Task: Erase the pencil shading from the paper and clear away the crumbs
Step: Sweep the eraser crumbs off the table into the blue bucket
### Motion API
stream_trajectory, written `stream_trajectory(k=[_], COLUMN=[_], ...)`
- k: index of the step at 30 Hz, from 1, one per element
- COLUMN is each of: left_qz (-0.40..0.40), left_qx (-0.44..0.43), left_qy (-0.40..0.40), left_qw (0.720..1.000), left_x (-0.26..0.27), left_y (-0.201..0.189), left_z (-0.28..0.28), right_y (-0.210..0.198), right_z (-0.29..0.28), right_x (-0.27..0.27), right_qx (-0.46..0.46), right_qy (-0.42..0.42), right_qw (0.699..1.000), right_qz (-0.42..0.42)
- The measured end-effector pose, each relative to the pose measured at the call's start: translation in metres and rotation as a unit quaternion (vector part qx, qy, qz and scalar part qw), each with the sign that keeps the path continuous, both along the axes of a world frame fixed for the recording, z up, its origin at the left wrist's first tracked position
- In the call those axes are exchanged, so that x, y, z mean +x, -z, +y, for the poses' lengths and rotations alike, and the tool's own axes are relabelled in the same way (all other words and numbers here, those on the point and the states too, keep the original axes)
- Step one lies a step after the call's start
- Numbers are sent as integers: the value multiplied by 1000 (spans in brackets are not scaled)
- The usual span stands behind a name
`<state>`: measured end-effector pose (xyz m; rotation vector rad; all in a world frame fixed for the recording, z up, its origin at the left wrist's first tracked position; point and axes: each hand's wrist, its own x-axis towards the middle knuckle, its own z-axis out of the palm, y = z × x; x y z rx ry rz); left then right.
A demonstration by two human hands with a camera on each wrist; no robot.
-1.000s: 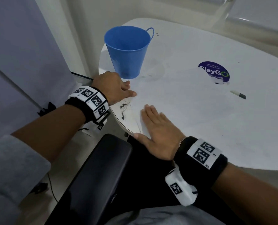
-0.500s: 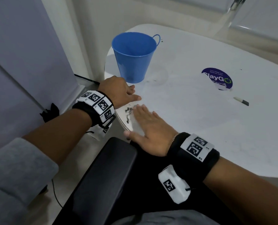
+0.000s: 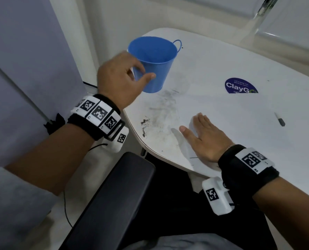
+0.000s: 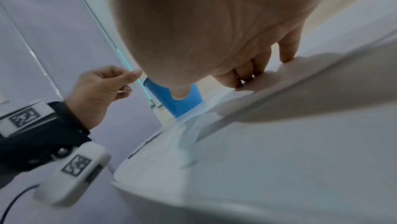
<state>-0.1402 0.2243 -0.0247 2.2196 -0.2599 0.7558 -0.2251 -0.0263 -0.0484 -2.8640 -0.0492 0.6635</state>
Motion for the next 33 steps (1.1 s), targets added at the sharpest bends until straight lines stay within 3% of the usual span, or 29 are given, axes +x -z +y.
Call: stream_trajectory(k=[2, 5, 7, 11, 15, 19, 23, 28, 33], left_qz=[17, 171, 218, 166, 105, 94, 82, 139, 197], left_qx=[17, 40, 22, -10, -72, -37, 1, 41, 95], left_qy=[-14, -5, -2, -10, -38, -40, -48, -41, 5], left_qw=[1000, 984, 976, 986, 991, 994, 995, 989, 976], left_x=[14, 35, 47, 50, 34, -16, -73, -110, -130], left_y=[-8, -10, -7, -1, -21, -28, 0, 29, 62], left_z=[4, 5, 5, 3, 27, 75, 108, 115, 120], right_y=[1, 3, 4, 5, 1, -4, -2, 3, 8], right_z=[-4, -3, -2, -2, 4, 27, 57, 89, 99], right_x=[-1, -3, -4, -4, -6, -9, -9, -4, 0], right_qx=[-2, 2, -1, -10, 17, 57, 78, 72, 81], right_qy=[5, 8, 5, 1, -7, -61, -115, -148, -127], right_qw=[1000, 1000, 1000, 1000, 999, 995, 989, 986, 988], right_qz=[-2, -7, -14, -20, -34, -54, -51, -39, -38])
